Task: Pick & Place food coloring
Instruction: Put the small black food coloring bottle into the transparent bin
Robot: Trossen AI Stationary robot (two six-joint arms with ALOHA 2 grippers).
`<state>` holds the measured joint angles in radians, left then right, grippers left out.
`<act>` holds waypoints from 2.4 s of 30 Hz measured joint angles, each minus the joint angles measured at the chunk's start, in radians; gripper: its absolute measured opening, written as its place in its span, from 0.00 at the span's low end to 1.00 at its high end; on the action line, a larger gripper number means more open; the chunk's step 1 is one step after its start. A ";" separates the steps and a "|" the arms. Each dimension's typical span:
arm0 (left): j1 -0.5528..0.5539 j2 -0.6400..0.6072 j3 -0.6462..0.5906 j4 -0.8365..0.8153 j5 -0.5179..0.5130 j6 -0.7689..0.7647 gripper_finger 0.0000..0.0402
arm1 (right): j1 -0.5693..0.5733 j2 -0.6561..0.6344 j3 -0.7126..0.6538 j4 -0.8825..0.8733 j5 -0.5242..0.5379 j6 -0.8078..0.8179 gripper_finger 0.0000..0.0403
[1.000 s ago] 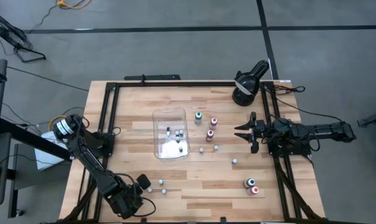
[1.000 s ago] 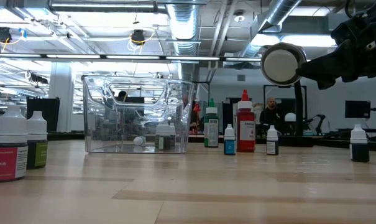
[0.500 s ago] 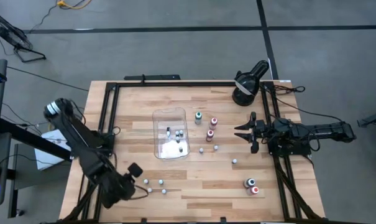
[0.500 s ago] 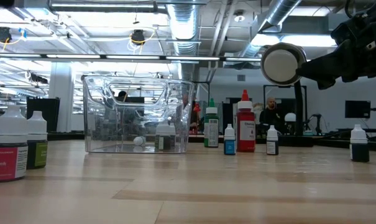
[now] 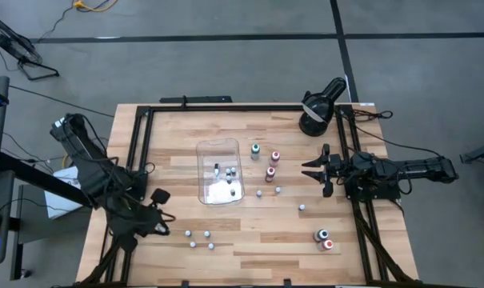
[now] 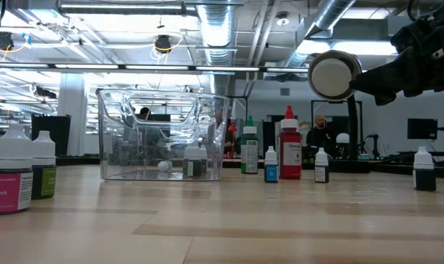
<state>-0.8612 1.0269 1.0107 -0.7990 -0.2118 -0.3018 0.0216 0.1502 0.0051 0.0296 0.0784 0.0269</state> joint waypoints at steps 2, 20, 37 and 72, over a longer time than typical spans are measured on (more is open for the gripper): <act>0.000 -0.007 0.000 0.001 -0.020 -0.013 0.17 | 0.000 0.000 0.000 0.000 0.000 0.000 0.28; 0.435 -0.007 0.000 0.004 -0.075 -0.018 0.17 | 0.000 0.000 0.000 0.000 0.000 0.000 0.28; 0.964 -0.006 0.000 0.005 -0.063 -0.059 0.18 | 0.000 0.000 0.000 0.000 0.000 0.000 0.28; 1.059 0.789 0.310 0.108 0.152 0.163 0.19 | 0.000 0.000 0.000 0.000 0.000 0.000 0.28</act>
<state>0.1982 1.8155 1.3205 -0.6913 -0.0598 -0.1391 0.0218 0.1505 0.0050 0.0296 0.0784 0.0273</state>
